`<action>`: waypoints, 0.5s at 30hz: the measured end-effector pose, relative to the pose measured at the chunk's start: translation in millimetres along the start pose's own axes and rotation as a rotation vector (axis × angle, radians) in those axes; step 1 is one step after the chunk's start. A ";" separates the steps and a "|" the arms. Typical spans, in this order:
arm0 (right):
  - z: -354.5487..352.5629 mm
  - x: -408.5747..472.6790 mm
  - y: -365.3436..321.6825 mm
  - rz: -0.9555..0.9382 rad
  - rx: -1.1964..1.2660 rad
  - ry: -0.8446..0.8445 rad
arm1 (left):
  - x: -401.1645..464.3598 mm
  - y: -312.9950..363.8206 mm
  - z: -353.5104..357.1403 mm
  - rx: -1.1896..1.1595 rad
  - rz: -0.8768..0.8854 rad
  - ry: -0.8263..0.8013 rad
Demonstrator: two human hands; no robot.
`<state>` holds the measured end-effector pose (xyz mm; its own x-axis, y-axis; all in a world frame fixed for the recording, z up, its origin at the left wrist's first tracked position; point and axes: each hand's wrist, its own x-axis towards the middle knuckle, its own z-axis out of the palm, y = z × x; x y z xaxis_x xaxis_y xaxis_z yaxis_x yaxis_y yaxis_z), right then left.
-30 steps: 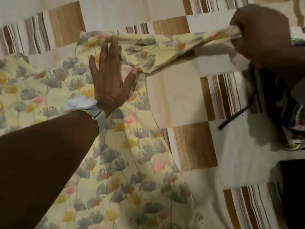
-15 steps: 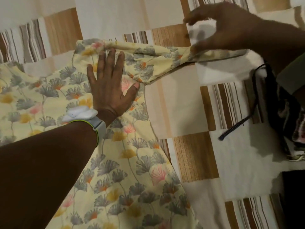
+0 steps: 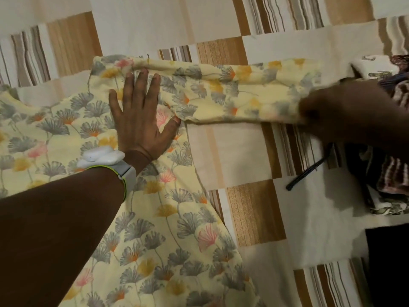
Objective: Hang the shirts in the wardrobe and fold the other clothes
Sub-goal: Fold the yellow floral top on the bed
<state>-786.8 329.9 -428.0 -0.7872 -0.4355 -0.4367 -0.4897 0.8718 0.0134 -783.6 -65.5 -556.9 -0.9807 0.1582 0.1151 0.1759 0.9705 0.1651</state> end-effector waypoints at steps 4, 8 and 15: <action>-0.7 -11.7 -0.8 0.154 0.258 -0.050 | 0.3 -0.2 0.0 0.009 0.000 -0.001; -11.8 26.0 4.9 0.587 0.551 0.323 | -0.6 1.1 -1.1 0.010 -0.003 0.000; -29.1 63.7 2.8 0.777 0.930 -0.085 | 0.2 3.8 -2.2 0.008 -0.014 -0.008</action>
<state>-849.2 298.1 -429.6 -0.7070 0.2605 -0.6575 0.5855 0.7371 -0.3376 -782.9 -62.2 -554.2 -0.9837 0.1458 0.1054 0.1614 0.9740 0.1589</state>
